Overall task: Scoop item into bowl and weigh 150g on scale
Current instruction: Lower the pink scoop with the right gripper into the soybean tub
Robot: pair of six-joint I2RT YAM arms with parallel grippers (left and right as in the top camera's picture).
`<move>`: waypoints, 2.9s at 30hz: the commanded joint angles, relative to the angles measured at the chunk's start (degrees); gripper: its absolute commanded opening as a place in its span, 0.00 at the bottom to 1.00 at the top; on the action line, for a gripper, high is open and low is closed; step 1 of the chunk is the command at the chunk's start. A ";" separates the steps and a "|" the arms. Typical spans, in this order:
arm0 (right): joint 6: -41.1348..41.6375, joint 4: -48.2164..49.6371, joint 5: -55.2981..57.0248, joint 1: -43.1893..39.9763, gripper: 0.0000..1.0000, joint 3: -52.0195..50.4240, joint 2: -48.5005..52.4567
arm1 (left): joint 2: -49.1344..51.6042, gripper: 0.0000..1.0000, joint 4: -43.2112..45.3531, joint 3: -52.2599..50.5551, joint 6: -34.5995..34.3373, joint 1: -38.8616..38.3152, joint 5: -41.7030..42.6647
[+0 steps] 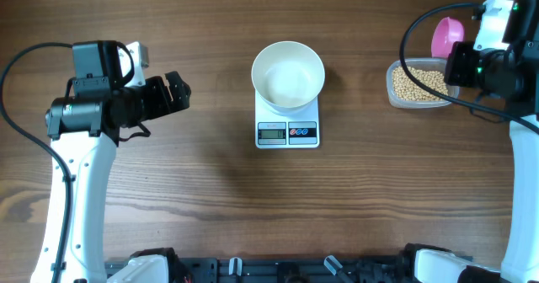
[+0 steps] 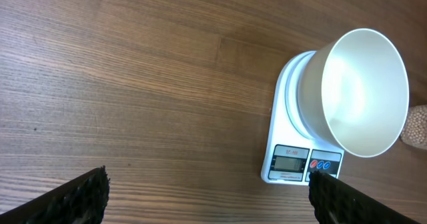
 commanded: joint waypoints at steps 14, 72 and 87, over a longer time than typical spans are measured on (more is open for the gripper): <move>-3.72 -2.19 2.16 -0.24 0.04 0.85 1.62 | -0.13 1.00 -0.90 1.07 7.30 -0.15 14.86; -8.44 2.69 6.12 -0.22 0.04 -5.25 21.49 | -0.13 1.00 -1.18 1.07 7.30 -0.15 14.84; -8.37 2.97 -2.95 -0.24 0.04 -7.58 21.49 | -0.13 1.00 -1.20 1.07 7.28 -0.15 14.86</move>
